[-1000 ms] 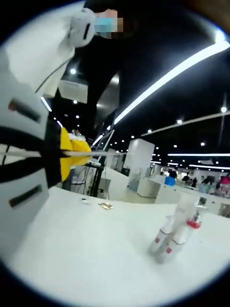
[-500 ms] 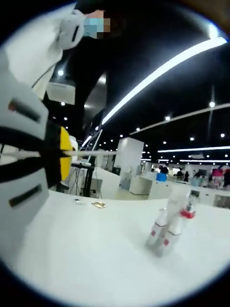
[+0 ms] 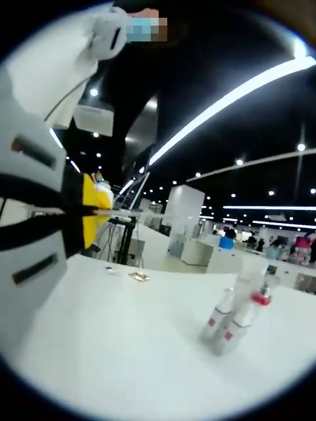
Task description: Arrange the skincare products in the storage area until every visible bottle or jar stands upright without overlapping.
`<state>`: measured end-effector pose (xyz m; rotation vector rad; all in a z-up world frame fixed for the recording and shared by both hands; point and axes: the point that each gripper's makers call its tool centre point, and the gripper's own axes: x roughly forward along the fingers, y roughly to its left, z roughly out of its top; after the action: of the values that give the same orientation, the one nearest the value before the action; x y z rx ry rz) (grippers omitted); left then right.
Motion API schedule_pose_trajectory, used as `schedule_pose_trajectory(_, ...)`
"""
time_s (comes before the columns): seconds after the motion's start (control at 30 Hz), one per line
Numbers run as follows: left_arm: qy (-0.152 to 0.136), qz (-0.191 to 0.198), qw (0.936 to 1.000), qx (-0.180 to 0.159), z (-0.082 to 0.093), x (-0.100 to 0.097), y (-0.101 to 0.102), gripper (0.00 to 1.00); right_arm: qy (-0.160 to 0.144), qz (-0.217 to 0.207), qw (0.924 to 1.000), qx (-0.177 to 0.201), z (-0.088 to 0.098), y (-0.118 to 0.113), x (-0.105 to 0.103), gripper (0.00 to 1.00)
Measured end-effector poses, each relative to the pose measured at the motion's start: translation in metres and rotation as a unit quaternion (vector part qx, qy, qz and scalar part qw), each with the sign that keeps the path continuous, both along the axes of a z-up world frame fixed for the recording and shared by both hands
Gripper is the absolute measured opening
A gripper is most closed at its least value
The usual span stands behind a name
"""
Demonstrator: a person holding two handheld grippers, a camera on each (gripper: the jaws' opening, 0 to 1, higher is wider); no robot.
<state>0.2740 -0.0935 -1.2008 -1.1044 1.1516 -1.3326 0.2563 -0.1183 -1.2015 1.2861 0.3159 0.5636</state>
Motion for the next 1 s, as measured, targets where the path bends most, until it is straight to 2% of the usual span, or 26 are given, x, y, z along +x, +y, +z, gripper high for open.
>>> schedule_pose_trajectory(0.03, 0.004, 0.0, 1.0, 0.0, -0.001, 0.0, 0.0, 0.03, 0.001, -0.01, 0.9999, 0.007, 0.0, -0.003, 0.002, 0.0)
schedule_pose_trajectory(0.07, 0.005, -0.017, 0.9998, 0.002, -0.004, -0.006, 0.0, 0.03, 0.003, -0.02, 0.9997, 0.015, 0.0, -0.006, 0.003, 0.0)
schedule_pose_trajectory(0.2, -0.014, -0.035, 0.9992, 0.012, -0.006, -0.018, -0.001, 0.04, 0.007, -0.035, 0.9992, 0.019, -0.002, -0.011, 0.005, 0.0)
schedule_pose_trajectory(0.3, -0.011, -0.033, 0.9993, 0.013, -0.007, -0.018, 0.0, 0.04, 0.007, -0.041, 0.999, 0.017, -0.003, -0.012, 0.006, 0.0)
schedule_pose_trajectory(0.37, -0.019, -0.04, 0.9989, 0.013, -0.006, -0.018, 0.001, 0.02, 0.008, -0.039, 0.999, 0.02, -0.002, -0.01, 0.005, 0.0)
schedule_pose_trajectory(0.6, -0.033, -0.048, 0.9981, 0.021, -0.006, -0.013, 0.005, 0.01, 0.003, -0.042, 0.9991, -0.005, 0.0, -0.005, 0.01, 0.01)
schedule_pose_trajectory(0.83, -0.037, -0.054, 0.9976, 0.022, -0.005, -0.01, 0.006, 0.01, -0.002, -0.039, 0.9991, -0.015, 0.001, -0.004, 0.008, 0.1)
schedule_pose_trajectory(1.0, -0.038, -0.056, 0.9974, 0.024, -0.005, -0.004, 0.009, 0.01, 0.007, -0.04, 0.9986, -0.032, -0.007, -0.003, 0.001, 0.14)
